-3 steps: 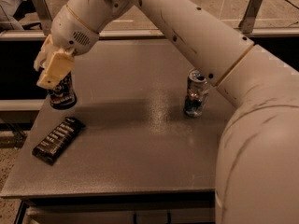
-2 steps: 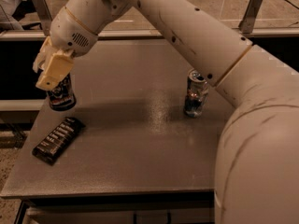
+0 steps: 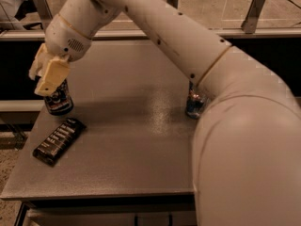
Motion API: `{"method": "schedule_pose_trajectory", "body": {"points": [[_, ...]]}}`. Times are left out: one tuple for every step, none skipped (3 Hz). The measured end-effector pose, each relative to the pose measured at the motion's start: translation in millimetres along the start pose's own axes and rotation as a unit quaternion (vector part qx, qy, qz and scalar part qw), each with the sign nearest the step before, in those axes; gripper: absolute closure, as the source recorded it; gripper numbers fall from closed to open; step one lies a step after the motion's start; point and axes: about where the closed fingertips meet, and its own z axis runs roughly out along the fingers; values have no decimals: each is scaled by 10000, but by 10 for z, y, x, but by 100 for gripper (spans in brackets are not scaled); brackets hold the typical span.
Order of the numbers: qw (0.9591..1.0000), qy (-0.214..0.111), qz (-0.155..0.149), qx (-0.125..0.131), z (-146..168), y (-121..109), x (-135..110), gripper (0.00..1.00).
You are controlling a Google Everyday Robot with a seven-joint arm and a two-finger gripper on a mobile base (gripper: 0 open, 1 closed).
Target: Move pepsi can near rxbar chocolate
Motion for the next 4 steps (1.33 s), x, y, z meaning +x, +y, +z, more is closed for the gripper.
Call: {"method": "schedule_pose_trajectory", "body": {"points": [[9986, 148, -409, -290, 177, -103, 24, 100], [9959, 302, -723, -459, 277, -133, 17, 81], [9960, 279, -723, -442, 303, -148, 4, 58], [9961, 261, -727, -428, 331, -166, -8, 35]]}}
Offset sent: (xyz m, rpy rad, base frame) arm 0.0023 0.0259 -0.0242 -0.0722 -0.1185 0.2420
